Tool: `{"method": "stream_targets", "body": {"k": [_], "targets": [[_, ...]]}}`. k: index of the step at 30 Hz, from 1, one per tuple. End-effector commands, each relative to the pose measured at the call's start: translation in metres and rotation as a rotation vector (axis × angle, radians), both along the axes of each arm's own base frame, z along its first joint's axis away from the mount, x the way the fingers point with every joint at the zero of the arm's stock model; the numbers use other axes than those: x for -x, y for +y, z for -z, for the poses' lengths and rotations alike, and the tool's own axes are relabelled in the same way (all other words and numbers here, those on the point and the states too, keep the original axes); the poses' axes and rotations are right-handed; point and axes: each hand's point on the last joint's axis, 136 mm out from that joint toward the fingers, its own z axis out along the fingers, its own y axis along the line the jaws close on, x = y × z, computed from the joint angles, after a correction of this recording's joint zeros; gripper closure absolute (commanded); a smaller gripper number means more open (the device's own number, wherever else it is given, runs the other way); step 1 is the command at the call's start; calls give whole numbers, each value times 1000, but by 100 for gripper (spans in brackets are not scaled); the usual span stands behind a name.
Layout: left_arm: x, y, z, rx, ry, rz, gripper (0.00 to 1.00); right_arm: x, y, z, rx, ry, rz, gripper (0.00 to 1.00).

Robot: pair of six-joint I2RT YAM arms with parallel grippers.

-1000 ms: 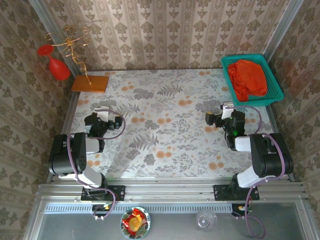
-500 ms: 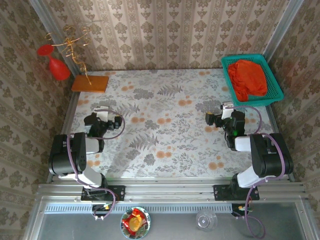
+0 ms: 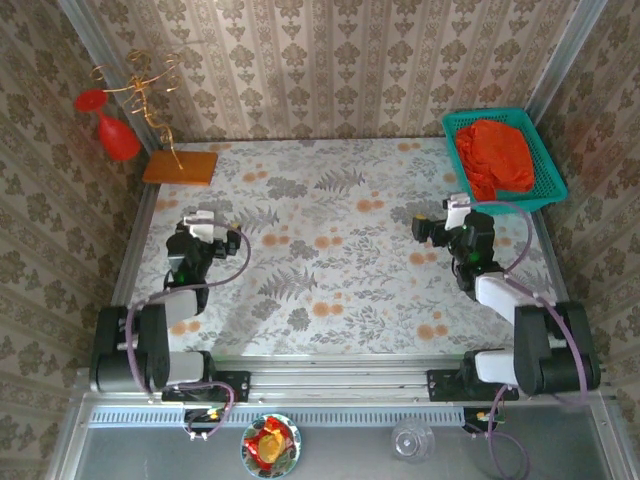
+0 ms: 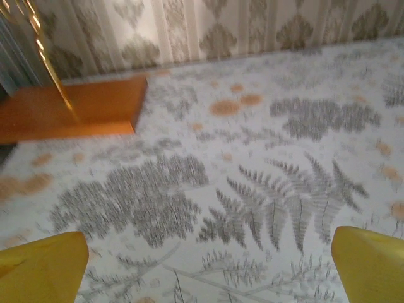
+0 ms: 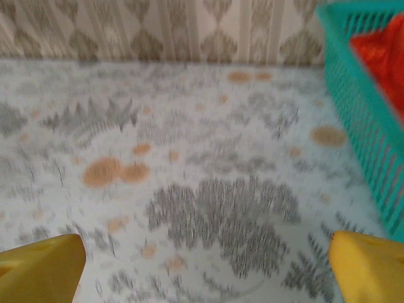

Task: Fold the inside-out t-shirt
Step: Pick up the T-shirt from the basket.

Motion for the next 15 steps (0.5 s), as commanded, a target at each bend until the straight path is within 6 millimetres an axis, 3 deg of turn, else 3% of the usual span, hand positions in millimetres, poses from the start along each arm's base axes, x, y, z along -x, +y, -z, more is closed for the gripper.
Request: {"method": "stream_targets", "body": {"k": [1, 5, 9, 15], "targets": [[0, 10, -25, -17, 68, -114, 0, 4, -11, -27, -15, 48, 73, 0], [5, -1, -56, 84, 179, -102, 0, -6, -24, -59, -61, 92, 143, 1], [17, -12, -78, 152, 316, -70, 0, -25, -45, -78, -112, 156, 216, 6], [42, -24, -98, 143, 462, 22, 0, -61, -89, -73, -198, 302, 343, 19]]}}
